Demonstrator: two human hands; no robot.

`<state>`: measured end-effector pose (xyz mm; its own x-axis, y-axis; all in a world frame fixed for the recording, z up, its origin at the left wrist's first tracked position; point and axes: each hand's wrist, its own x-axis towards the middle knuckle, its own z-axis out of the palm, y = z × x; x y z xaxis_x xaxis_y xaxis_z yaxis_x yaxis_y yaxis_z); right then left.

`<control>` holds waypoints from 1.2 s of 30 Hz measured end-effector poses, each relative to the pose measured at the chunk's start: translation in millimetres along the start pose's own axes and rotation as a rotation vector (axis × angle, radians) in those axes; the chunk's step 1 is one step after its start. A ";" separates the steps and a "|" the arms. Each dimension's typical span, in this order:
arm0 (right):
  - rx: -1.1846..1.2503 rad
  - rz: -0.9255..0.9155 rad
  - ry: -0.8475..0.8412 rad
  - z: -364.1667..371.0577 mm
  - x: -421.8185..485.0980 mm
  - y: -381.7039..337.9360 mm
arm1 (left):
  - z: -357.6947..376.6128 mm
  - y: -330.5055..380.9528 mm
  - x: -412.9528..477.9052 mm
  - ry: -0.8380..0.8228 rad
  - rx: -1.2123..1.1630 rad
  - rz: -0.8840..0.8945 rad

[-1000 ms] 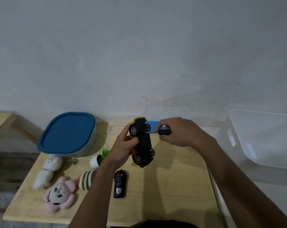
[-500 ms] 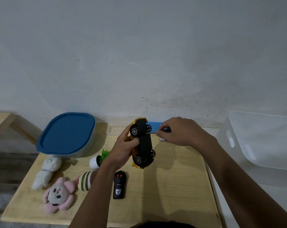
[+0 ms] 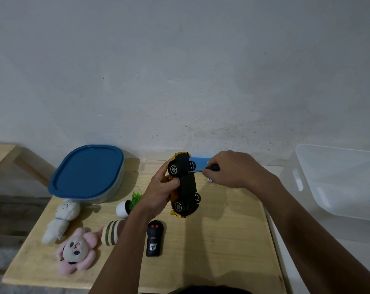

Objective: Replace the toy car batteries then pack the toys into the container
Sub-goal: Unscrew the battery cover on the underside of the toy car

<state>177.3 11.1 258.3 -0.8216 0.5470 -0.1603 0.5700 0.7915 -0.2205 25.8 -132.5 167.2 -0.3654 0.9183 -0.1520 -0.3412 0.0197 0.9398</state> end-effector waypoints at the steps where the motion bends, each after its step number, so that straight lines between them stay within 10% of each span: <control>1: -0.001 -0.012 0.001 -0.3 -0.2 0.0 | 0.3 0.1 -0.4 -0.001 -0.001 0.001; 36: -0.006 -0.029 -0.009 -5.2 -1.6 2.1 | 2.8 1.6 -3.9 0.032 -0.028 -0.055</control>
<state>179.8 13.3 263.0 -0.8379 0.5212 -0.1620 0.5455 0.8088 -0.2197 29.1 -134.9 170.1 -0.3729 0.9031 -0.2128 -0.3852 0.0580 0.9210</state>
